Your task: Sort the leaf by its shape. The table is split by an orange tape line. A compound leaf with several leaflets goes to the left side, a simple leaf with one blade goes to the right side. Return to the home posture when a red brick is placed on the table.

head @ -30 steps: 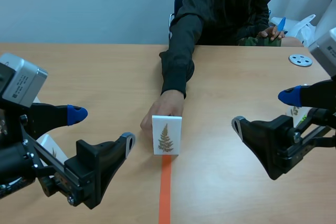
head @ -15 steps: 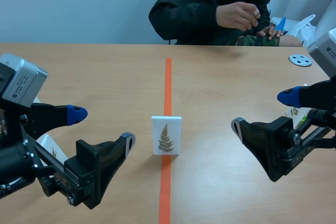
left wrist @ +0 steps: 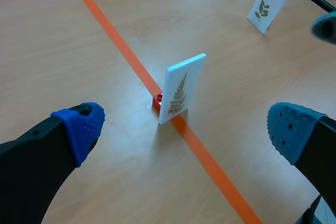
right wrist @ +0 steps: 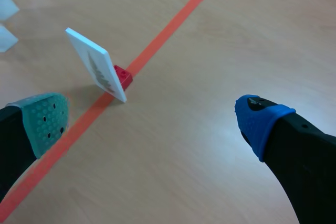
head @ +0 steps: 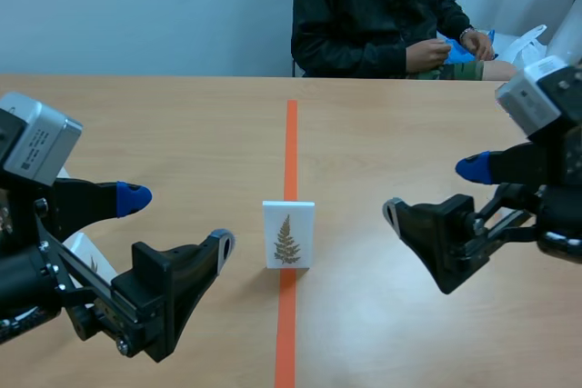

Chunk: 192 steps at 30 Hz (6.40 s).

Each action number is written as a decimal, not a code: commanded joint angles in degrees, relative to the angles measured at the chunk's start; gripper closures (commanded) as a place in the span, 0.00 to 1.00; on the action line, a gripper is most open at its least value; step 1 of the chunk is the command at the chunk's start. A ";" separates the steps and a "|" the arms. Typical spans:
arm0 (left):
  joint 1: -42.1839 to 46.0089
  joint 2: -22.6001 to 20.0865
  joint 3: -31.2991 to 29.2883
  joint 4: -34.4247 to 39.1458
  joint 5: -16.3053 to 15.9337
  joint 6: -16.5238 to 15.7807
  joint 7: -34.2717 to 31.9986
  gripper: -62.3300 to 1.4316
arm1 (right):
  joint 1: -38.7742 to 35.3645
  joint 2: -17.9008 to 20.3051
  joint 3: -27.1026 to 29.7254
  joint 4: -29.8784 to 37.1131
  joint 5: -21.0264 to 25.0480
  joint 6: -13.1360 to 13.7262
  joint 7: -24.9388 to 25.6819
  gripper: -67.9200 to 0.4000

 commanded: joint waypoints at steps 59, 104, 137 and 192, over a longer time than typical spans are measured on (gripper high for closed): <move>-0.15 0.00 -0.07 0.72 -0.55 0.07 -0.63 0.00 | 28.46 -17.00 -31.58 -44.85 -35.89 -2.91 31.95 0.68; -0.15 0.00 -0.07 0.72 -0.55 0.07 -0.63 0.00 | 5.81 -10.51 12.24 -17.86 -10.25 -7.32 13.42 0.98; -0.31 0.00 -0.09 0.72 -0.52 0.07 -0.63 0.00 | 22.71 -10.51 12.72 -45.62 -14.14 -13.68 16.79 0.94; -0.31 -0.15 -0.09 0.72 -0.33 0.07 -0.63 0.00 | 0.59 -6.71 20.87 -3.43 -1.66 3.80 2.97 0.00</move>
